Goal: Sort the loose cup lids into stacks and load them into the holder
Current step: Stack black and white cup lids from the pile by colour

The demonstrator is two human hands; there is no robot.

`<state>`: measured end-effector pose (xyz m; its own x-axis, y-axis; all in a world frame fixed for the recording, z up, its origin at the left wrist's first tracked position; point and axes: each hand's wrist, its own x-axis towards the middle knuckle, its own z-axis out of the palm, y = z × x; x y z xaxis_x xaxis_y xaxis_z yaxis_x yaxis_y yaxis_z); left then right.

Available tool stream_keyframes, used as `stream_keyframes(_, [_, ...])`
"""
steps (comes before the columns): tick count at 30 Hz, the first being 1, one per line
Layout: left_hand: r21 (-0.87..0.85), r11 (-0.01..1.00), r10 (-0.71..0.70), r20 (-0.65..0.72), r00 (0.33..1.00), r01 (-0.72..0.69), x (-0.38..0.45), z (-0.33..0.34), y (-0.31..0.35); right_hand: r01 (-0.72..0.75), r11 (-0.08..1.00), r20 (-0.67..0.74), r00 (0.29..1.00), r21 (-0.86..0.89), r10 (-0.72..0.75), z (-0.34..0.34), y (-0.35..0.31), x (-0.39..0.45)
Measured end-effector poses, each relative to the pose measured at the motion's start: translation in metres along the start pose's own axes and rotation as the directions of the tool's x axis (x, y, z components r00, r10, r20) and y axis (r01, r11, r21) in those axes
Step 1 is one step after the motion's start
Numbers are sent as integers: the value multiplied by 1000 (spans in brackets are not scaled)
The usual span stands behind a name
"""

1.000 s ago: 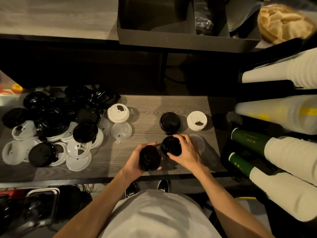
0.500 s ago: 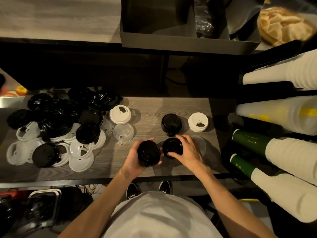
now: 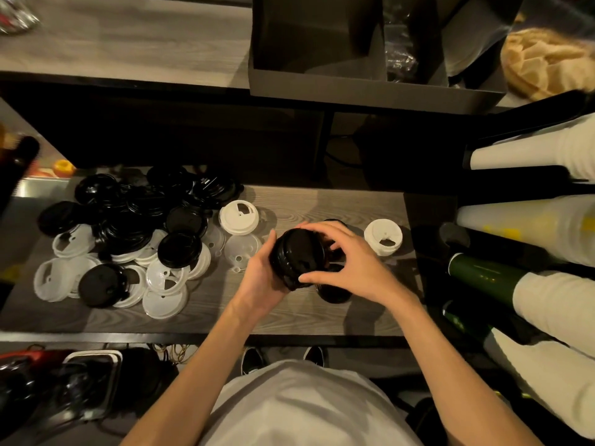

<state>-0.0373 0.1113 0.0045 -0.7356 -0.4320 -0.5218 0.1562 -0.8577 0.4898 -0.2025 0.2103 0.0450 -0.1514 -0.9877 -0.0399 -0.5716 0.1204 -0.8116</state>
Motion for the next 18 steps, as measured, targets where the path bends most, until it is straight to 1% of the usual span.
stream_keyframes(3, [-29,999,15,6,1000,-15,-2,0,3,-23,999,-64,998,34,26,-16,-6,2])
stream_keyframes(5, [-33,999,33,-28,999,-33,-3,-3,5,-20,1000,-76,997,-13,19,-23,-9,2])
stream_keyframes(7, [-37,998,46,-51,998,-48,-3,-2,6,-14,999,-54,999,-52,11,-24,-12,1])
stream_keyframes(10, [-21,998,63,-70,996,-65,-7,1,6,25,997,15,1000,-67,-24,-19,-20,1])
stream_keyframes(15, [42,998,42,-96,995,-38,-15,8,5,65,988,84,995,-137,-54,-13,-26,3])
stream_keyframes(18, [51,998,27,-99,995,-22,-18,10,5,74,983,125,991,-168,-53,-13,-27,4])
